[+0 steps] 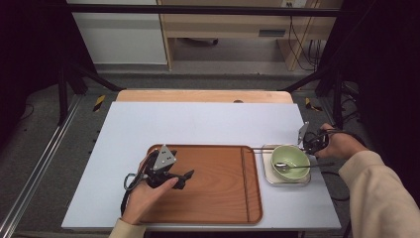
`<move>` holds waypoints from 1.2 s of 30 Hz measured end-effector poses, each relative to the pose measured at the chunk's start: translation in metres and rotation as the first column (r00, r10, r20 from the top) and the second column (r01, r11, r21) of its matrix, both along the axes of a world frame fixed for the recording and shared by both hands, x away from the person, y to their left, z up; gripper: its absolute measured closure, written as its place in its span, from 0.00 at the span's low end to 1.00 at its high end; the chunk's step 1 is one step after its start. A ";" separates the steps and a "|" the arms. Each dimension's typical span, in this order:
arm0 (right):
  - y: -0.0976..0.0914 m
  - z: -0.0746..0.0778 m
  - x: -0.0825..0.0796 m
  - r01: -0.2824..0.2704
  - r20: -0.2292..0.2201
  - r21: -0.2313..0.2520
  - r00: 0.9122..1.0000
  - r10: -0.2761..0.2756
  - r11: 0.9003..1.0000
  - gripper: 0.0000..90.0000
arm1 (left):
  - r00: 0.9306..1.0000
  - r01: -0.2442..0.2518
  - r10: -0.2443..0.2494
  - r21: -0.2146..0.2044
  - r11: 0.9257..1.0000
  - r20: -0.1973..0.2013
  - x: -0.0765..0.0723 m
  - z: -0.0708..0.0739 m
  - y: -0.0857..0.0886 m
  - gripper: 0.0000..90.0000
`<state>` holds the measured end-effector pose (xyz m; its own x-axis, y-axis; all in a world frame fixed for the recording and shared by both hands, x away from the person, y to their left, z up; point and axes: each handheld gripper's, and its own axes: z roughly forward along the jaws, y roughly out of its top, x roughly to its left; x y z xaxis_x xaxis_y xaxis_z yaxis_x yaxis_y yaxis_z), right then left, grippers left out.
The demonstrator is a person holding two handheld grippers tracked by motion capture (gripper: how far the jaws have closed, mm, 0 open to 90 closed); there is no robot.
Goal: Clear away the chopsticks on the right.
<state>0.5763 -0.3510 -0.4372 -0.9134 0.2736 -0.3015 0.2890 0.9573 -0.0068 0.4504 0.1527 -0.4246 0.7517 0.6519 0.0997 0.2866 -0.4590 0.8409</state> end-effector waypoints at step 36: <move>0.039 0.109 -0.039 0.011 0.163 0.086 0.986 -0.025 0.996 0.94 | 0.996 0.026 -0.028 0.023 0.999 0.087 -0.004 0.032 -0.011 0.15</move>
